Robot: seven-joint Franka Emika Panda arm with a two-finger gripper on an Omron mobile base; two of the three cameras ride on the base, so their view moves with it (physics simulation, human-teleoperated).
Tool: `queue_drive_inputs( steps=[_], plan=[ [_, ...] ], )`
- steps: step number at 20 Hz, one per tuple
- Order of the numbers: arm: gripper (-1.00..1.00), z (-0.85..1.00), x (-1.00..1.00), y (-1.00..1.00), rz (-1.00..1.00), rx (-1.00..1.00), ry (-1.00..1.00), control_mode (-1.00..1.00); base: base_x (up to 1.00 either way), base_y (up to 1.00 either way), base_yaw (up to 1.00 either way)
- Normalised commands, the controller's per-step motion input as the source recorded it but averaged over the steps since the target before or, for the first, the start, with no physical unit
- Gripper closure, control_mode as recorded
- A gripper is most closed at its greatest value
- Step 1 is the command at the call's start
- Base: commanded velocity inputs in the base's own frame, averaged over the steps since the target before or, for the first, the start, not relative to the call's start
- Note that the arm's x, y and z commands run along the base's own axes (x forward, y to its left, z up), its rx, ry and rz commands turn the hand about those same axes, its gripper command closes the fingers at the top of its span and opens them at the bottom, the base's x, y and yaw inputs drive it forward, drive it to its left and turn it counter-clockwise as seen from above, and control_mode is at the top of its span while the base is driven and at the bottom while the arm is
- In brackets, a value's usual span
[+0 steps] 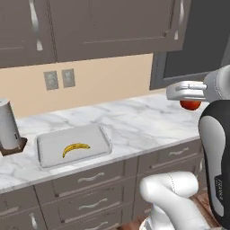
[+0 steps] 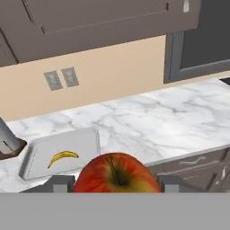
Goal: Pick the apple and banana from the fridge and place them inside the tupperware on the counter.
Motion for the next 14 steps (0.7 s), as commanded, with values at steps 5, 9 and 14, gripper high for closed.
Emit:
queue_drive_inputs(
  steps=[5,9,14],
  plan=[
    [1.0,0.0,0.0,0.0,0.0,0.0,0.0,1.0,0.19,1.0,0.02],
    [1.0,0.0,0.0,0.0,0.0,0.0,0.0,1.0,0.33,0.66,0.11],
    [1.0,0.0,0.0,0.0,0.0,0.0,0.0,1.0,0.44,0.15,0.1]
  ],
)
